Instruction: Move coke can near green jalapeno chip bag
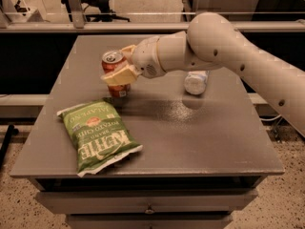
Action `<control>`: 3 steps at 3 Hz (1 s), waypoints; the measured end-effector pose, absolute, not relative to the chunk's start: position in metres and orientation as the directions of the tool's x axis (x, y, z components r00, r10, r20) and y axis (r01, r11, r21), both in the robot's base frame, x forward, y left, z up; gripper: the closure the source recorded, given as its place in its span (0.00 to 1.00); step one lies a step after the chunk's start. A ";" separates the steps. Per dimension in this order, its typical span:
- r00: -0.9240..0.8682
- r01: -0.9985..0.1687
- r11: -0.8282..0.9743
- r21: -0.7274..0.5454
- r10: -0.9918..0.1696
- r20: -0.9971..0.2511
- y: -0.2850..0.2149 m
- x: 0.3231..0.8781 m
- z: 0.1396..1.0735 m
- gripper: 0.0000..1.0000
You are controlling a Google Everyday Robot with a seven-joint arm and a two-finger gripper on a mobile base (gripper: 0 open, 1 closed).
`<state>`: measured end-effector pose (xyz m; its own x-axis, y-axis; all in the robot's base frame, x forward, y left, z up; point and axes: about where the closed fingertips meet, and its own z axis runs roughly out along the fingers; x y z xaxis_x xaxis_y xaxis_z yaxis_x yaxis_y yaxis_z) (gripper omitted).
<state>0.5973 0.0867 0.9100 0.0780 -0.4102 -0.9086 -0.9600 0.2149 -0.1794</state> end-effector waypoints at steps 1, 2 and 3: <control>0.093 -0.962 0.195 -0.189 -0.419 -0.903 0.090 0.590 0.916 0.31; 0.105 -0.963 0.182 -0.198 -0.424 -0.900 0.093 0.585 0.921 0.07; 0.110 -0.963 0.176 -0.202 -0.426 -0.898 0.094 0.582 0.923 0.00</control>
Offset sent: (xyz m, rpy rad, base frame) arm -0.0164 0.0047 0.0170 -0.0252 -0.0254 0.0356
